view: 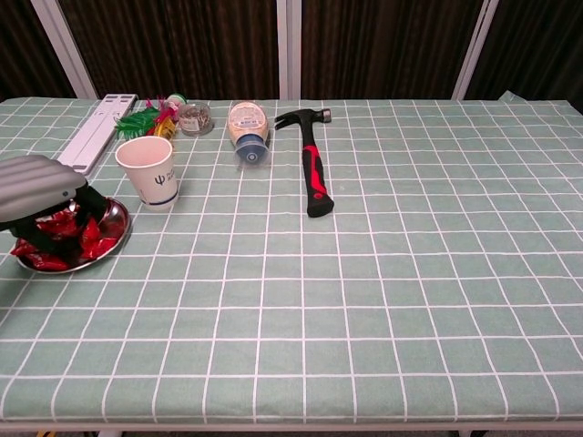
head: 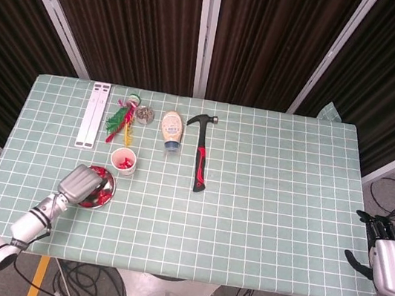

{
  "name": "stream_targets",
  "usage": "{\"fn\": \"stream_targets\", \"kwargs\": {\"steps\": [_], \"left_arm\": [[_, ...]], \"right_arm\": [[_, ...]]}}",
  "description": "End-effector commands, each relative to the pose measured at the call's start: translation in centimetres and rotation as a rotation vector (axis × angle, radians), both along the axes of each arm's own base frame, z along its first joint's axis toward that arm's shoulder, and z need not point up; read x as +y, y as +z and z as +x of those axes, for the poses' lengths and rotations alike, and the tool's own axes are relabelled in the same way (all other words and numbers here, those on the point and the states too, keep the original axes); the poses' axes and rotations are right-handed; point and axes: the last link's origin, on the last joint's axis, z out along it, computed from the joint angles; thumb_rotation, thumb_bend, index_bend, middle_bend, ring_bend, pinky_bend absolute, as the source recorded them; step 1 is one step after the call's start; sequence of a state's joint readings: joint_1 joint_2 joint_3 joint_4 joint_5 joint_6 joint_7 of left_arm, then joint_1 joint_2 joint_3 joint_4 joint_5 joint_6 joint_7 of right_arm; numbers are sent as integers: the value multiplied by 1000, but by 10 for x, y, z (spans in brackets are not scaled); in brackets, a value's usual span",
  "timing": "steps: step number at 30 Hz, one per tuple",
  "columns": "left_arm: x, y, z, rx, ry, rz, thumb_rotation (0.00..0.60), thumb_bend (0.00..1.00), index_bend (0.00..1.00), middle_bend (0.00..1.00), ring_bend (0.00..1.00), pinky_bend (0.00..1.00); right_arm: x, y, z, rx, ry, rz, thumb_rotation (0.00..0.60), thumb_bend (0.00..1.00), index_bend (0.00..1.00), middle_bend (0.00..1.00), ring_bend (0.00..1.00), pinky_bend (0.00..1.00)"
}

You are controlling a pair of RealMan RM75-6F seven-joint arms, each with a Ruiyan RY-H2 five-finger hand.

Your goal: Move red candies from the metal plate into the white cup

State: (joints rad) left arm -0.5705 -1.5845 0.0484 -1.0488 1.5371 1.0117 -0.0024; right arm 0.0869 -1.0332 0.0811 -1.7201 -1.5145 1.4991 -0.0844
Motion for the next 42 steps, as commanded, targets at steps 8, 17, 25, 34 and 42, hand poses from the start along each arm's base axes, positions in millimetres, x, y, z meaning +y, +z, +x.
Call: {"fn": "stream_targets", "kwargs": {"steps": [8, 17, 25, 34, 42], "left_arm": [[12, 40, 14, -130, 27, 77, 600, 497, 720, 784, 965, 1000], [33, 61, 48, -172, -28, 116, 600, 498, 720, 784, 964, 1000], [69, 53, 88, -210, -41, 94, 600, 497, 720, 781, 964, 1000], [93, 29, 106, -219, -6, 55, 600, 493, 718, 773, 964, 1000], [94, 20, 91, -164, 30, 63, 600, 489, 705, 760, 963, 1000]], "right_arm": [[-1, 0, -1, -3, -1, 1, 600, 88, 196, 311, 205, 487], [-1, 1, -5, -10, -3, 2, 600, 89, 196, 311, 205, 488], [-1, 3, -7, -11, -4, -2, 600, 88, 196, 311, 205, 488], [0, 6, -10, -10, -19, -10, 600, 89, 196, 312, 205, 488], [0, 5, -11, -8, -25, -8, 600, 89, 196, 312, 205, 489]]}}
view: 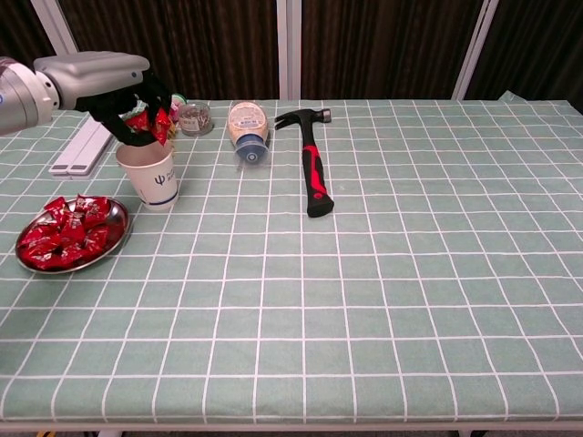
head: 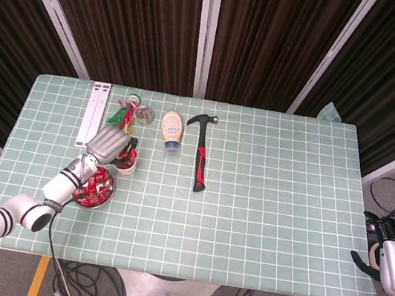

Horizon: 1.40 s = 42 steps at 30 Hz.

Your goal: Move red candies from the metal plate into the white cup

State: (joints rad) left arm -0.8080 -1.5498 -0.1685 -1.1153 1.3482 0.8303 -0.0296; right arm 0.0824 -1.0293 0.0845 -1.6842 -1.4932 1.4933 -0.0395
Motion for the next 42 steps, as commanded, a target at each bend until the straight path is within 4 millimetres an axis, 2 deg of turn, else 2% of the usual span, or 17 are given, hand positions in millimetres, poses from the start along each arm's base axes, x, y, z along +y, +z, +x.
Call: {"fn": "stream_targets", "kwargs": {"steps": [1, 5, 22, 27, 30, 34, 38, 42], "left_arm": [[-1, -1, -5, 8, 14, 3, 600, 489, 703, 758, 963, 1000], [-3, 0, -9, 24, 20, 11, 600, 487, 690, 743, 963, 1000], [-9, 4, -12, 72, 10, -3, 600, 485, 504, 559, 936, 1000], [-15, 14, -16, 89, 16, 9, 600, 483, 451, 520, 925, 1000], [-20, 27, -22, 84, 30, 41, 600, 463, 394, 485, 913, 1000], [-32, 50, -36, 31, 65, 138, 600, 346, 383, 479, 911, 1000], [-54, 72, -63, 11, 124, 209, 600, 229, 403, 484, 911, 1000], [-77, 79, -86, 26, 164, 223, 600, 188, 462, 521, 912, 1000]], "right_arm": [[0, -1, 1, 0, 1, 2, 600, 89, 196, 312, 205, 489], [0, -1, 1, 0, 4, 2, 600, 89, 196, 313, 205, 490], [2, 0, 3, -2, 9, 0, 600, 89, 196, 322, 211, 496], [1, 0, 3, -2, 10, -2, 600, 89, 196, 323, 211, 497], [1, 0, 4, -3, 15, 0, 600, 89, 196, 323, 211, 497], [1, 1, 5, -2, 18, -1, 600, 89, 196, 323, 211, 497], [0, 0, 6, -2, 25, 2, 600, 89, 196, 323, 211, 497], [0, -1, 8, -1, 30, 6, 600, 89, 196, 323, 211, 497]]}}
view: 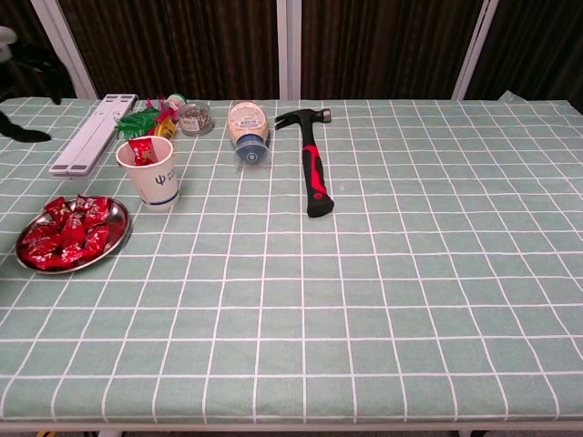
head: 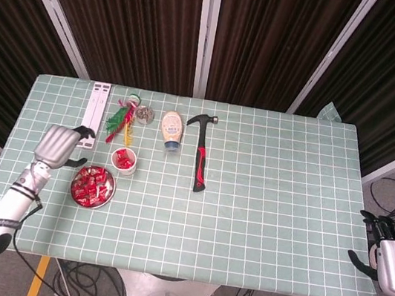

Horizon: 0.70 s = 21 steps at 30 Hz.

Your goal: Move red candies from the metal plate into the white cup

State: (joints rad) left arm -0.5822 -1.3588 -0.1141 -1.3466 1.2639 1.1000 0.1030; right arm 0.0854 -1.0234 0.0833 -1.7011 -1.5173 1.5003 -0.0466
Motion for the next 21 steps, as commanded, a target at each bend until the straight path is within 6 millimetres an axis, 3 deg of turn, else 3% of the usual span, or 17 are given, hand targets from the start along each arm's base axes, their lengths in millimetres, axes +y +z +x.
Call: {"fn": "stream_targets", "kwargs": {"steps": [1, 8, 21], "left_arm": [[-25, 6, -23, 25, 40, 1, 600, 187, 475, 532, 912, 1000], [-50, -25, -37, 90, 25, -139, 600, 194, 480, 529, 913, 1000], [-35, -59, -31, 146, -33, -234, 600, 217, 429, 451, 903, 1000]], "right_arm": [[0, -1, 1, -1, 3, 1, 600, 89, 196, 323, 211, 497], [0, -3, 3, 0, 8, 6, 600, 89, 196, 323, 211, 497], [3, -1, 4, 6, 1, -3, 600, 89, 196, 326, 222, 503]]}}
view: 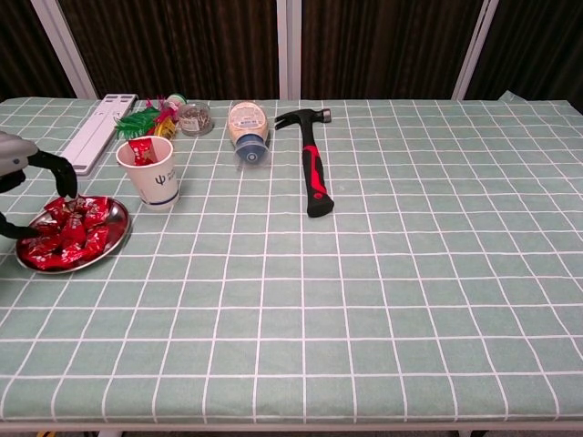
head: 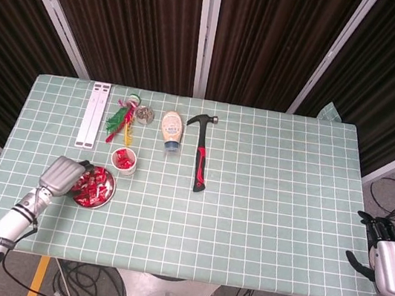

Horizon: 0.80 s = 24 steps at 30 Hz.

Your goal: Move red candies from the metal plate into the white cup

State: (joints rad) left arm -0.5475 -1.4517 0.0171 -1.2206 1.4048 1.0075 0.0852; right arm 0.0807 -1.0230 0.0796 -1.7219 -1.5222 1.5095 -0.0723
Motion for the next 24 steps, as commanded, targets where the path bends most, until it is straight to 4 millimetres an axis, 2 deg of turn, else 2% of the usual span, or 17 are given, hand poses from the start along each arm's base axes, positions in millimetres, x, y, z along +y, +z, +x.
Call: {"fn": "stream_targets", "kwargs": {"steps": [1, 12, 20, 24], "left_arm": [[3, -6, 3, 6, -18, -17, 600, 219, 429, 450, 903, 1000], [15, -22, 10, 39, -42, -56, 600, 235, 429, 424, 893, 1000], [20, -28, 1, 100, -39, -64, 600, 246, 430, 421, 892, 1000], [20, -30, -3, 108, -32, -56, 600, 249, 451, 453, 896, 1000]], "right_arm": [[0, 0, 0, 1, -2, -1, 600, 89, 196, 326, 222, 503], [-1, 0, 1, 8, -8, 0, 600, 89, 196, 328, 222, 503], [-2, -1, 1, 11, -13, 3, 600, 89, 196, 328, 222, 504], [-3, -2, 1, 13, -13, 5, 600, 89, 196, 328, 222, 504]]}}
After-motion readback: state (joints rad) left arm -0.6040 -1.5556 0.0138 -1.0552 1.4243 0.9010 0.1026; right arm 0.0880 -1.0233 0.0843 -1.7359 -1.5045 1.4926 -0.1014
